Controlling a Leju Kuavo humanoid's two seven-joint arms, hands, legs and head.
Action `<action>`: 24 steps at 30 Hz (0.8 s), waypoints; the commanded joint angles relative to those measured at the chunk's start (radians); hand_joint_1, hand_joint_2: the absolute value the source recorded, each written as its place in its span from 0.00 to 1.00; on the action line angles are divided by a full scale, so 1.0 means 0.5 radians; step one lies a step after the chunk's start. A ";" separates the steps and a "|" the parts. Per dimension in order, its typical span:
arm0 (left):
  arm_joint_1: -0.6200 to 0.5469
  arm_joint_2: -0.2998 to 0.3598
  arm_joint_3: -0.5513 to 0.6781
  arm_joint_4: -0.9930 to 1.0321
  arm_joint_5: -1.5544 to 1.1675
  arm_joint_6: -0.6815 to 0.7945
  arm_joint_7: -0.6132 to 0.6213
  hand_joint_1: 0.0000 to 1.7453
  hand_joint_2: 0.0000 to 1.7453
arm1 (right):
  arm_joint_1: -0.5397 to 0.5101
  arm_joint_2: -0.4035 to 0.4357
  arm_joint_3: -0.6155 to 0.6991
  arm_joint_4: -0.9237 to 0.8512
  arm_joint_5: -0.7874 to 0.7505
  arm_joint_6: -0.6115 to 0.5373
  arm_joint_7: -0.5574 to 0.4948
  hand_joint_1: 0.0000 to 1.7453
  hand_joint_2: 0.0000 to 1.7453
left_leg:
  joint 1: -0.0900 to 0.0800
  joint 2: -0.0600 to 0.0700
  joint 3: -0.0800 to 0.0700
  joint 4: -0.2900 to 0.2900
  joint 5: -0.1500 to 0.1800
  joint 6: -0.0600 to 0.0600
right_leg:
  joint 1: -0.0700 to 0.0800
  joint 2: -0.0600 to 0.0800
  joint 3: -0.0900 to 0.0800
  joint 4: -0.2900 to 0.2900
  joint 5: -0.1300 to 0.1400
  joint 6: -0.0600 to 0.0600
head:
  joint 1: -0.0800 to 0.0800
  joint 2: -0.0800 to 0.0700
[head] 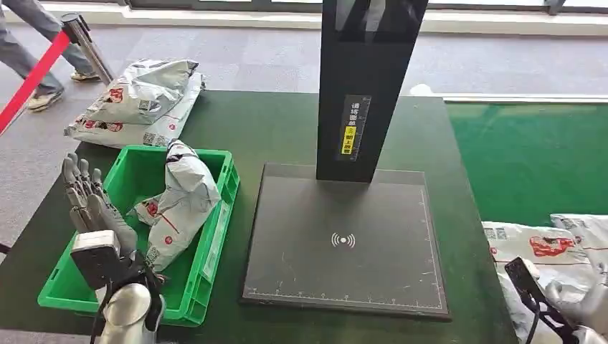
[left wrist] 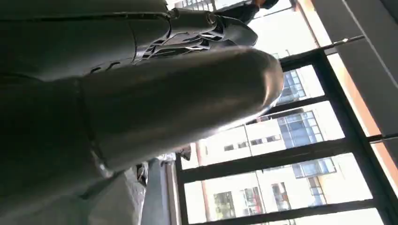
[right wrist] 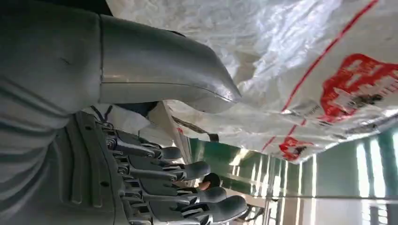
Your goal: Moved the parcel from conveyor to table for the left to box.
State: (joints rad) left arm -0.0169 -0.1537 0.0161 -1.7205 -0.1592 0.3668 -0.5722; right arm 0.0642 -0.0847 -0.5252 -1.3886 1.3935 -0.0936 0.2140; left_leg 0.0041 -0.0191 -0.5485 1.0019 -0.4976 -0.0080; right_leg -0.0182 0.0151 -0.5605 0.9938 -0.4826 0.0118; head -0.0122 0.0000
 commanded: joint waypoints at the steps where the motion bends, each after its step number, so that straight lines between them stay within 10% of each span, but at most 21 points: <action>1: -0.014 0.009 -0.019 0.011 0.022 -0.035 -0.010 0.00 1.00 | -0.032 -0.023 -0.327 0.384 0.094 0.215 -0.151 0.00 1.00 | 0.001 -0.005 0.001 -0.002 0.002 0.000 | 0.002 -0.008 0.005 -0.004 0.001 -0.001 | 0.000 0.000; 10: -0.064 0.029 -0.037 0.059 -0.049 -0.021 0.053 0.00 1.00 | -0.324 -0.032 0.106 1.077 0.034 0.136 -0.243 0.00 1.00 | 0.006 0.012 0.002 -0.002 0.000 0.001 | 0.004 0.007 0.003 -0.006 0.006 -0.002 | 0.000 0.000; 18: -0.136 0.034 -0.060 0.097 -0.115 -0.053 0.132 0.00 1.00 | -0.148 0.122 0.222 0.769 -0.021 0.297 -0.246 0.00 1.00 | 0.004 0.006 0.007 -0.004 0.003 -0.001 | 0.006 -0.001 0.009 -0.006 0.004 -0.003 | 0.000 0.000; 19: -0.131 0.037 -0.061 0.098 -0.118 -0.053 0.131 0.00 1.00 | -0.144 0.118 0.236 0.756 -0.021 0.316 -0.264 1.00 1.00 | 0.004 0.010 0.009 -0.003 0.001 0.000 | 0.006 0.004 0.008 -0.005 0.004 -0.002 | 0.000 0.000; 24: -0.116 0.054 -0.056 0.078 -0.120 -0.078 0.137 0.00 1.00 | -0.119 0.157 0.366 0.623 -0.069 0.366 -0.369 1.00 1.00 | 0.005 0.024 0.013 -0.003 -0.001 -0.004 | 0.009 0.017 0.007 -0.003 0.005 -0.004 | 0.000 0.000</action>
State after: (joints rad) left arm -0.0519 -0.1534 0.0034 -1.7250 -0.2148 0.3399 -0.5112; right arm -0.0339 -0.0690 -0.4658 -1.0399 1.3722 0.0492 0.0602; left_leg 0.0058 -0.0067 -0.5419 1.0019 -0.4999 -0.0093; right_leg -0.0150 0.0261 -0.5569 0.9938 -0.4820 0.0115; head -0.0122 0.0000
